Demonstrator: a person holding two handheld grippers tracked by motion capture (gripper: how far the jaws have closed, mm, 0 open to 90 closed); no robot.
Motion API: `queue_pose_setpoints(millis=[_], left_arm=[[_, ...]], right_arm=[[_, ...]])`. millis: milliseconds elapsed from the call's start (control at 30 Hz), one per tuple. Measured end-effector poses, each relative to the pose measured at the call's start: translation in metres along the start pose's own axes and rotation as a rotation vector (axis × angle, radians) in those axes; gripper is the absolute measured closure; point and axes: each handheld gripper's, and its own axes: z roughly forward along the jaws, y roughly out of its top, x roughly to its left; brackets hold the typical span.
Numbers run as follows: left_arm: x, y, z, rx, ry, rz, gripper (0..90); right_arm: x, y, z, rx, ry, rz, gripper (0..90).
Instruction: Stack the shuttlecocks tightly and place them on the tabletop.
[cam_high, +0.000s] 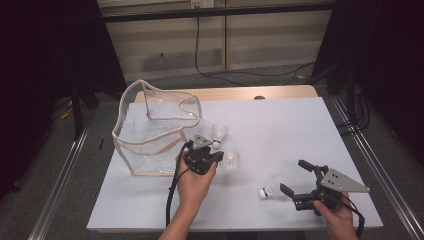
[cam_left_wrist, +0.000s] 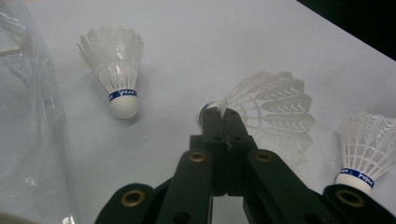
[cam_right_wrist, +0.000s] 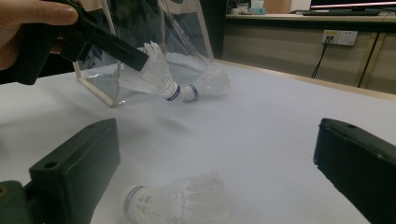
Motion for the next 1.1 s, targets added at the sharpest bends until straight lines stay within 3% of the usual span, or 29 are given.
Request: queue_pose_setpoints(millis=[300, 1100], left_arm=[[-0.001, 0.001, 0.003, 0.005, 0.009, -0.004, 90.0], [0.002, 0.0, 0.013, 0.037, 0.083, -0.03, 90.0]], right_arm=[[0.0, 0.0, 0.0, 0.0, 0.003, -0.006, 0.0], [0.0, 0.0, -0.001, -0.002, 0.003, -0.001, 0.1]])
